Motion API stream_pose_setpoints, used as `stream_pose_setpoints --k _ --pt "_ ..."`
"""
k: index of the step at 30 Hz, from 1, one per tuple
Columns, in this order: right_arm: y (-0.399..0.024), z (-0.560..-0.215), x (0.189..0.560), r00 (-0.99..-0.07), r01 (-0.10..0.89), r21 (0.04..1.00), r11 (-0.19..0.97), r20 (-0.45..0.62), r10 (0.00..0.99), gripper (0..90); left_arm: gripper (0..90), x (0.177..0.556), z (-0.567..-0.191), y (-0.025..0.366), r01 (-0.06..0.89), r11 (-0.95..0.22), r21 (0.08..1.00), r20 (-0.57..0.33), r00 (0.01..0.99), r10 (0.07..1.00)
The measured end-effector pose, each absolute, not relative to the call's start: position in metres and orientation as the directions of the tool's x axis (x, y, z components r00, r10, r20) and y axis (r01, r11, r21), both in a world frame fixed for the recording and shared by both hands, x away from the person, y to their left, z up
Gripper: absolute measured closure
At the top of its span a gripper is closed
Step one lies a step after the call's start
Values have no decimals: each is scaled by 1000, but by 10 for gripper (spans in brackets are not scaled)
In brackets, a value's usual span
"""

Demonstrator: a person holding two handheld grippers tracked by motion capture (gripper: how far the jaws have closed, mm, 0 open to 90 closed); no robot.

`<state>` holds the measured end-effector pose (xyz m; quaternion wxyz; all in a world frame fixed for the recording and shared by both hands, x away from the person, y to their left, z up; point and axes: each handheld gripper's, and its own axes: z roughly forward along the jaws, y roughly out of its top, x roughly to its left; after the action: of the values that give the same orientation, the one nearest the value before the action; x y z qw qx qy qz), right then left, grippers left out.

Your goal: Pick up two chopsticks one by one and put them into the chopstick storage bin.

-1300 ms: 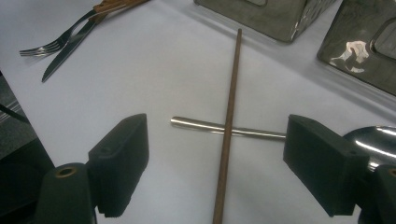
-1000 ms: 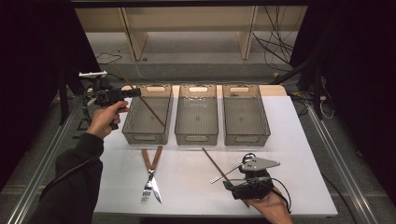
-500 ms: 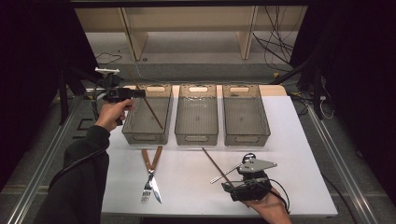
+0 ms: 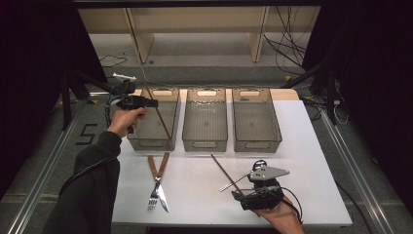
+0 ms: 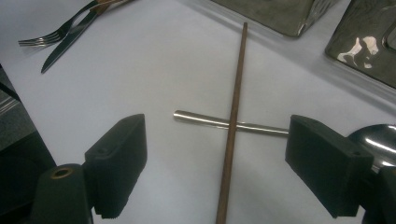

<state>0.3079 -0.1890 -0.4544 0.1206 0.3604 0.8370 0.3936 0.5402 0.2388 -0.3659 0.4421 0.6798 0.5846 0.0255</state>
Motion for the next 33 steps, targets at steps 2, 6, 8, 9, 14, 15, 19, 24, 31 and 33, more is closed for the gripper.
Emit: stream_pose_setpoints --k 2,6,8,9,14,15,19,24,31,33 --pt "-189 -454 308 -711 509 746 430 83 698 214 846 541 -368 237 783 57 619 -480 320 817" --pt "-189 -455 308 -711 510 744 432 82 698 214 846 542 -372 234 790 46 611 -474 319 820" --pt "-188 -455 308 -713 510 743 434 82 697 215 845 542 -374 232 794 36 607 -469 321 823" --pt "-188 -455 308 -714 509 743 435 81 696 216 844 543 -375 231 795 33 606 -466 321 825" --pt "-188 -456 308 -713 509 742 437 80 696 216 819 543 -378 226 797 38 603 -465 313 828" --pt "-188 -456 308 -713 509 741 437 80 696 217 778 544 -379 225 802 40 596 -466 305 831" --pt "-188 -457 308 -717 511 740 438 86 691 222 635 546 -382 222 812 27 583 -453 298 840" --pt "-187 -456 307 -724 506 739 445 84 684 225 467 546 -383 216 805 11 593 -381 269 884" --pt "-188 -456 307 -726 502 741 446 81 682 228 350 544 -380 215 803 9 596 -373 267 889" --pt "-188 -456 307 -719 508 739 443 81 690 231 307 538 -378 214 790 -3 613 -369 289 883"
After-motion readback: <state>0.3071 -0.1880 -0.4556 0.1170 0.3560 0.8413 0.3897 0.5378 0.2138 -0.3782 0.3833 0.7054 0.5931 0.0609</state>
